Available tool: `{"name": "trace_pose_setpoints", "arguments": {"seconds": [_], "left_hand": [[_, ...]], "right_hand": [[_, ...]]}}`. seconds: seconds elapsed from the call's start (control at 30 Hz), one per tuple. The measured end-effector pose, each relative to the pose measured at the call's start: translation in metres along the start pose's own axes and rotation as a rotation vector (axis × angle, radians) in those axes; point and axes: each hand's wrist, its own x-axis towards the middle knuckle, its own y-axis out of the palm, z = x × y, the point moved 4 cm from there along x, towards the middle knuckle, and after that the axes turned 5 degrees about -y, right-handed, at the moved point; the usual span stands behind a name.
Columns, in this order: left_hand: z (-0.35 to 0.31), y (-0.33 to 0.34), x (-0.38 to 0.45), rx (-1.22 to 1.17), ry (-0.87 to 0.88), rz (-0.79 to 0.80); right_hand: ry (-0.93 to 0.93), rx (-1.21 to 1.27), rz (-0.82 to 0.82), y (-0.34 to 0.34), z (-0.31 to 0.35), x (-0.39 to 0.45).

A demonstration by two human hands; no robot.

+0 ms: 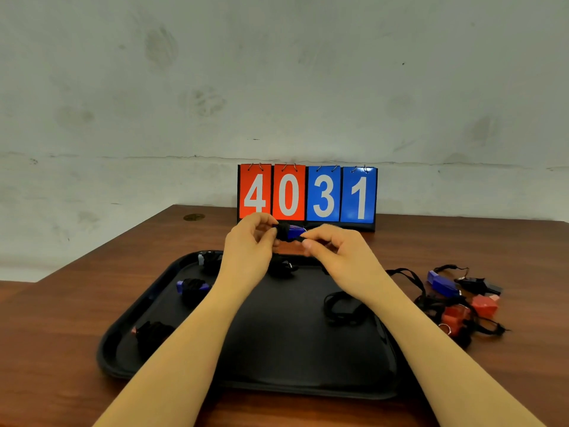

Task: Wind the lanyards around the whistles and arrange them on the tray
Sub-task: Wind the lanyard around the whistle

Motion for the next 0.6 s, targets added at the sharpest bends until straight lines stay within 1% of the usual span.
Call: {"name": "trace_pose_setpoints", "arguments": {"seconds": [0.07,0.13,0.33,0.47,0.6], "left_hand": [[-0.001,0.001,-0.001,-0.001,0.009,0.029],[-0.003,0.003,-0.002,-0.008,0.018,0.065],[-0.009,0.008,-0.007,0.029,0.063,0.166],[-0.010,0.011,-0.008,0.033,0.066,0.217],[-0.010,0.011,-0.010,0.021,0.066,0.272]], "right_hand": [[-0.099,-0.159,-0.091,-0.002,0.000,0.001],[-0.171,-0.230,-0.142,-0.003,-0.001,0.000],[-0.133,-0.281,-0.211,-0.007,-0.005,-0.001],[-0.058,-0.221,-0.223,-0.008,-0.013,0.000],[0.070,-0.003,-0.261,-0.012,-0.019,0.000]]}}
